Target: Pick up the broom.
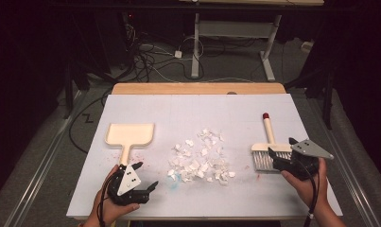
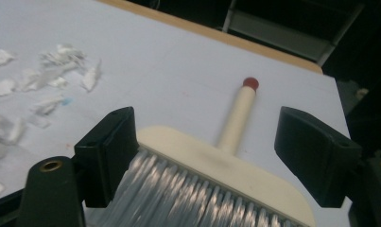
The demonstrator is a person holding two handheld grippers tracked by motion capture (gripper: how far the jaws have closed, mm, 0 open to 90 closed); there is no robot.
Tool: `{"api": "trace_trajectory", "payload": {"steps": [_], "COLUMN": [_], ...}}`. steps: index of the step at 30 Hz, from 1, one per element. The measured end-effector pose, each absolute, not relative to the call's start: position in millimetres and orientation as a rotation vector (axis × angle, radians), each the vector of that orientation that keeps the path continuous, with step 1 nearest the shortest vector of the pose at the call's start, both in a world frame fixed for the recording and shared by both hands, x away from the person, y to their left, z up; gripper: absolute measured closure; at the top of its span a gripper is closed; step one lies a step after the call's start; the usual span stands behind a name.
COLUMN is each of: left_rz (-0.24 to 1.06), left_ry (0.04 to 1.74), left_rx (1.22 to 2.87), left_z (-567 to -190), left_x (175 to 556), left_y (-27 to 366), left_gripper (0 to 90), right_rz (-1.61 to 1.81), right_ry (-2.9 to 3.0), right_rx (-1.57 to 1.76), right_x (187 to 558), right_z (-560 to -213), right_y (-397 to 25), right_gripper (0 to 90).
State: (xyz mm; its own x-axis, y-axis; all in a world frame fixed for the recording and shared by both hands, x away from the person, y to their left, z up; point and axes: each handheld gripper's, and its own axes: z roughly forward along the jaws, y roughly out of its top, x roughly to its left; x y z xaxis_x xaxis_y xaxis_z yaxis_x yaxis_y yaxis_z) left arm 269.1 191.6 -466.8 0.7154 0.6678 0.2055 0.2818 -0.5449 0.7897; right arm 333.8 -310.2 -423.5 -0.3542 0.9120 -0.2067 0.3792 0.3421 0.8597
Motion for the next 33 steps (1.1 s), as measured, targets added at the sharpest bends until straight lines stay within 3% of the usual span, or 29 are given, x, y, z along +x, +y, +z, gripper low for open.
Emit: {"api": "trace_trajectory", "payload": {"steps": [9, 17, 22, 27, 28, 33], "left_rz": [0.632, 0.630, 0.631, 0.629, 0.630, 0.630], "left_ry": [0.728, 0.725, 0.715, 0.709, 0.707, 0.688], "left_rx": [2.141, 2.147, 2.162, 2.169, 2.165, 2.144], "left_z": [-467, -468, -468, -469, -469, -466], "left_x": [268, 268, 267, 267, 266, 263], "left_y": [191, 192, 189, 188, 188, 188], "left_gripper": [19.2, 19.7, 19.7, 19.7, 19.7, 19.7], "right_rz": [0.913, 0.752, 0.592, 0.572, 0.548, 0.511], "right_ry": [1.891, 2.084, 2.121, 2.139, 2.150, 2.153], "right_rx": [1.202, 1.410, 1.564, 1.667, 1.688, 1.707], "right_x": [372, 431, 461, 477, 482, 487], "right_z": [-416, -430, -448, -451, -448, -446], "right_y": [-320, -326, -316, -315, -316, -314], "right_gripper": [18.2, 35.0, 38.6, 44.1, 51.4, 61.0]}}
